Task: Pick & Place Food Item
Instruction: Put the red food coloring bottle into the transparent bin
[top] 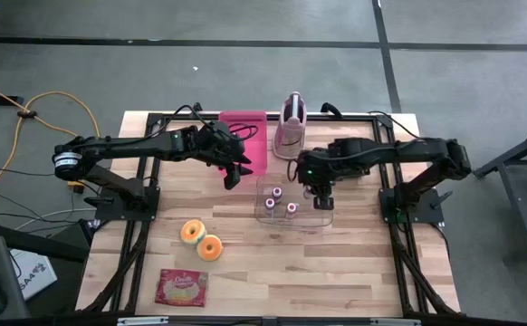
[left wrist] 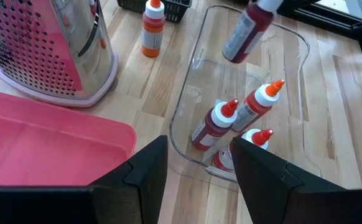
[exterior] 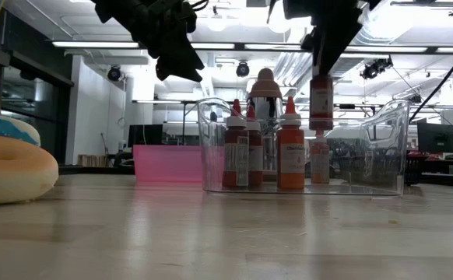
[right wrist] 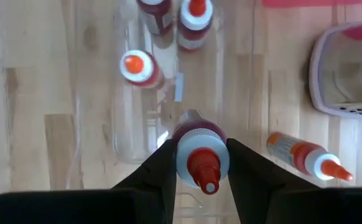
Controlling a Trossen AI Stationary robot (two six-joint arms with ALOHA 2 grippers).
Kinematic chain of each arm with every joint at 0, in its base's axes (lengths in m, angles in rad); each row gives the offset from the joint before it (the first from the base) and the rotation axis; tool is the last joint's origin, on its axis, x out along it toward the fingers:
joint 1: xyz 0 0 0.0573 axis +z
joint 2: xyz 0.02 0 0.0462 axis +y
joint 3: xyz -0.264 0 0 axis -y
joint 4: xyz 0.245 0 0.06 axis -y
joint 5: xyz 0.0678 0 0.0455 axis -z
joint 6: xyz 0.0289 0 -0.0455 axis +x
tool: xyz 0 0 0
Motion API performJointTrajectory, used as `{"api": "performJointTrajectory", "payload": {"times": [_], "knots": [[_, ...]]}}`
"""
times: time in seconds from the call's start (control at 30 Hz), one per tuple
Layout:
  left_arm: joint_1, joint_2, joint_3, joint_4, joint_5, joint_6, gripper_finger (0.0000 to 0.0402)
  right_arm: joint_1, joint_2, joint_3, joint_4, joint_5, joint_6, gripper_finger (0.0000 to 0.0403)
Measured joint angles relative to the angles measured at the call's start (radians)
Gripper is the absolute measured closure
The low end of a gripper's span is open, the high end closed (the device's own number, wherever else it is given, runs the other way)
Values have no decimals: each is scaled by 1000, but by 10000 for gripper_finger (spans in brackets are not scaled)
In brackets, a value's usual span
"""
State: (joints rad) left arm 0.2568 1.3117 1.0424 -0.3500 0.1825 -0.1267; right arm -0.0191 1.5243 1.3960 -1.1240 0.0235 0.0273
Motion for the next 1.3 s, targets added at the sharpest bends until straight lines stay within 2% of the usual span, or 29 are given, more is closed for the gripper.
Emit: {"api": "performJointTrajectory", "payload": {"times": [0.13, 0.3, 0.77, 1.13, 1.3], "knots": [[0, 0, 0, 0, 0, 0, 228, -17, 6, -14, 43, -1, 6, 296], [0, 0, 0, 0, 0, 0, 228, -34, 7, -94, 158, -32, 23, 296], [0, 0, 0, 0, 0, 0, 228, -43, 7, -250, 299, -48, 29, 296], [0, 0, 0, 0, 0, 0, 228, -69, 7, -299, 311, -18, 29, 296], [0, 0, 0, 0, 0, 0, 228, -75, 6, -299, 312, -23, 29, 281]]}}
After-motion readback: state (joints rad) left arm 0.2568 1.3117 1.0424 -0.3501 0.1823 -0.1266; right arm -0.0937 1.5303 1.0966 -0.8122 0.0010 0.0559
